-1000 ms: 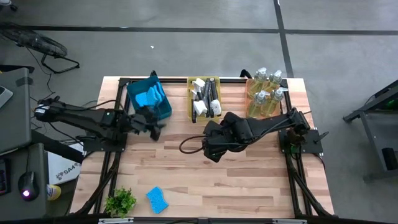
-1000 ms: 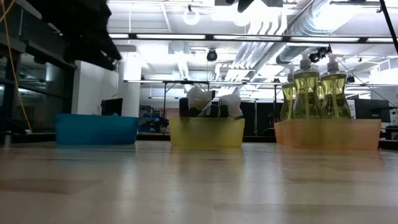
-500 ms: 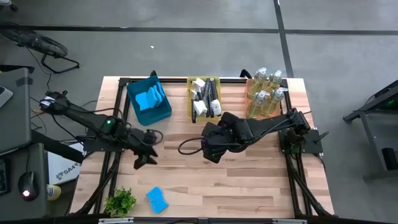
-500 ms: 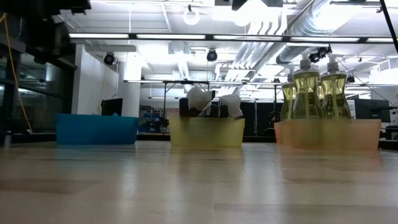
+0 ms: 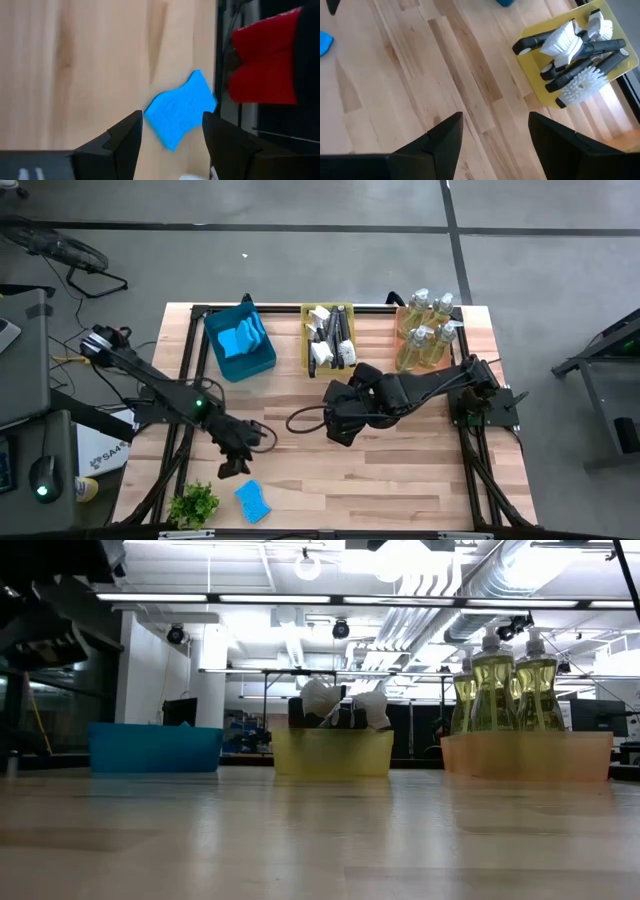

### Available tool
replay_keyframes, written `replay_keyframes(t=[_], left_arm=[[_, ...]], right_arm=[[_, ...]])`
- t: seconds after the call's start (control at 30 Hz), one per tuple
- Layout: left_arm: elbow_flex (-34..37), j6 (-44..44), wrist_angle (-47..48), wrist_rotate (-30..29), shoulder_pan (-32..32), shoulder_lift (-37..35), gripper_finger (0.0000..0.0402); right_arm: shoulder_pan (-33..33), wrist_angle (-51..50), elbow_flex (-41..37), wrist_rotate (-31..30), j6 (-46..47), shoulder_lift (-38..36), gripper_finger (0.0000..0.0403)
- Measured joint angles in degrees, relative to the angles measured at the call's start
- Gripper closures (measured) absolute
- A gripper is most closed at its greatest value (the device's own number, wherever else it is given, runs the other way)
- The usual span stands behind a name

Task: Pick & Place Kitchen Sink Supplies
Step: Put the blue dishwashing sponge into the blue bin

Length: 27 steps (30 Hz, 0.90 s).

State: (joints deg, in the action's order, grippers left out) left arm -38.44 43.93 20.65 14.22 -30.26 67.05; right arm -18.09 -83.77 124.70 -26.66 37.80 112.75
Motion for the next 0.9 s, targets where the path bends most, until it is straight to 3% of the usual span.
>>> replay_keyframes(t=[0.27,0.9], left_arm=[[-0.35,-0.14,-5.1,2.49,-1.92,7.24,0.0199],[-0.98,2.21,-8.22,-1.65,-7.28,16.31,0.0199]], right_arm=[[-0.4,0.95,0.0,0.09,-0.37,0.0,0.0183],[-1.04,2.46,0.0,-0.09,-0.46,0.0,0.0183]])
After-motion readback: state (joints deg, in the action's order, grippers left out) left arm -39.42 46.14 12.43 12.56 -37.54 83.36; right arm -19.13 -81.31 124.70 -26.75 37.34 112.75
